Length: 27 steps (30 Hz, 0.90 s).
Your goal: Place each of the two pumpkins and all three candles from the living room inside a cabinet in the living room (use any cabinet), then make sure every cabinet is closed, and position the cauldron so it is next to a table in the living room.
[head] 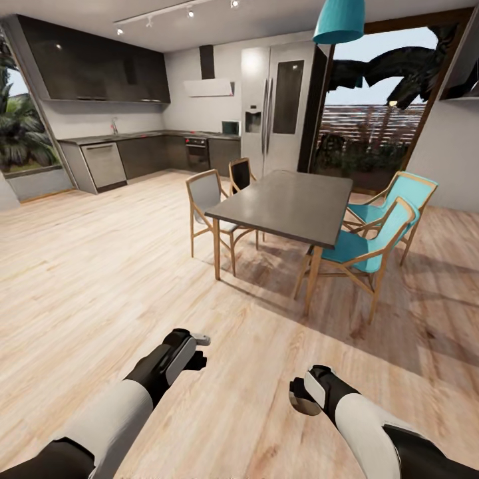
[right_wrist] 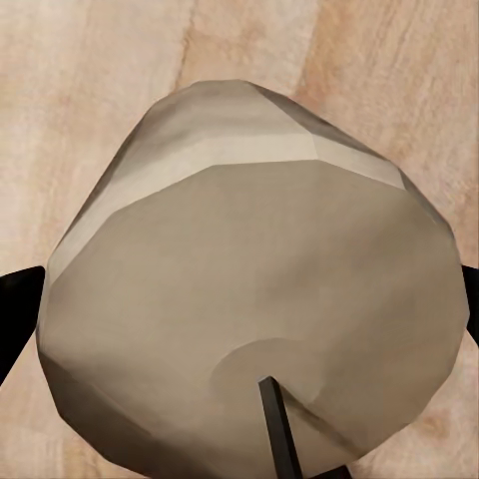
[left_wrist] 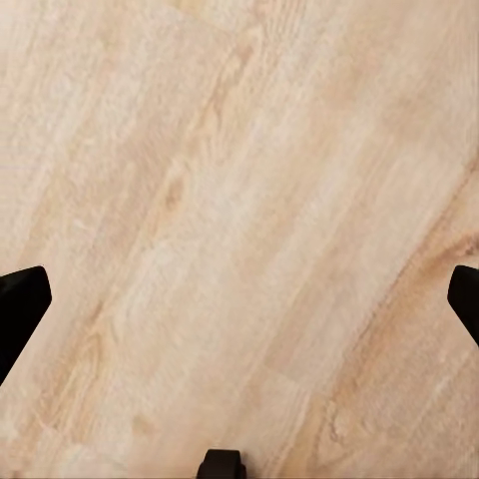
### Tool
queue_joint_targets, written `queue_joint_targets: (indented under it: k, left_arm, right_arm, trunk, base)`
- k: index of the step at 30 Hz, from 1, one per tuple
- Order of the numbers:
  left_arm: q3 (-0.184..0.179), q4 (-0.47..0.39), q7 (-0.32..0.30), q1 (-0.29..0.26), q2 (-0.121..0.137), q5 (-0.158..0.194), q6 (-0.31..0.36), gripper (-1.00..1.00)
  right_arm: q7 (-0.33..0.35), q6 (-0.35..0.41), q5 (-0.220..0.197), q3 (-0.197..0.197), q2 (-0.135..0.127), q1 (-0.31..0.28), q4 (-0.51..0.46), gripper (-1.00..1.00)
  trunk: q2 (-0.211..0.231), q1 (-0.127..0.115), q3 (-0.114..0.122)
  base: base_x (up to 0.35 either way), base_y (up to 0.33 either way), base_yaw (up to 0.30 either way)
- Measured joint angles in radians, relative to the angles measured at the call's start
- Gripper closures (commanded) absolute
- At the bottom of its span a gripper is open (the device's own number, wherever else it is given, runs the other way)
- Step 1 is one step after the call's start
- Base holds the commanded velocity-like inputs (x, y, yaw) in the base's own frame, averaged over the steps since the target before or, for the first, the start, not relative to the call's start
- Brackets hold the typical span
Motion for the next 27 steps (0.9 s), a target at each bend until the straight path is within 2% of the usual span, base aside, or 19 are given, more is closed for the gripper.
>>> queue_joint_targets:
  k: [27]
  left_arm:
    - [-0.003,0.0,0.0,0.001,0.0,0.0,0.001,-1.0]
  right_arm:
    - [0.0,0.0,0.0,0.001,0.003,0.0,0.002,1.0]
  trunk:
    - [0.0,0.0,-0.035]
  base:
    - [0.0,0.0,0.167]
